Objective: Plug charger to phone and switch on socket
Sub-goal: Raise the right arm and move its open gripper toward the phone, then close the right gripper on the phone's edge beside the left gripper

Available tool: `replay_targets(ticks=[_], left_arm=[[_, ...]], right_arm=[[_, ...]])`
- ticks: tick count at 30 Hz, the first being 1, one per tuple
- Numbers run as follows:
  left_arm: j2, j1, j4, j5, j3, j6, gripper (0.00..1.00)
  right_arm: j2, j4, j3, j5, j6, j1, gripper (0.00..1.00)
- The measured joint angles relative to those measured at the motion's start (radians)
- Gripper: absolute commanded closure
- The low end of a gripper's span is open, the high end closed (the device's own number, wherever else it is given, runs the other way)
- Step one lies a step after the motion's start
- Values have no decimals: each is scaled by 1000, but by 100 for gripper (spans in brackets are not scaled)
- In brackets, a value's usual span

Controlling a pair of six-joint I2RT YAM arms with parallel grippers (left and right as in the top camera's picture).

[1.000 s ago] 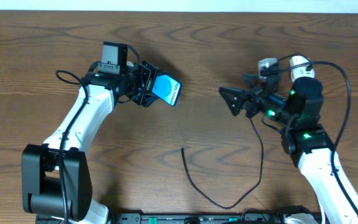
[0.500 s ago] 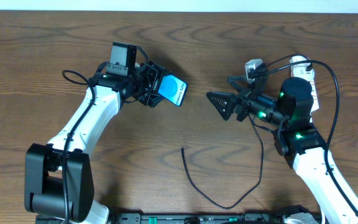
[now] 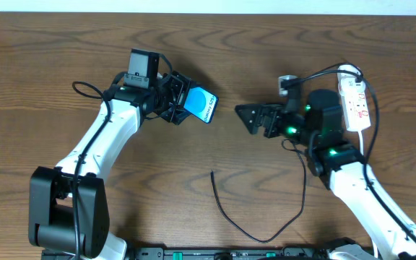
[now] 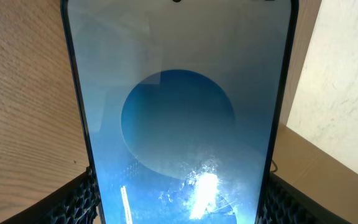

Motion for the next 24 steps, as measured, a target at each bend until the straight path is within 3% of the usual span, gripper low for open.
replay_targets(ticks=[11,24], left_arm=[[0,-55,0,-34,0,-39,93],[0,-113,3,-45,0,-108,93]], right_arm=[[77,67,0,91,11,116,1],[84,66,0,158,11,153,1]])
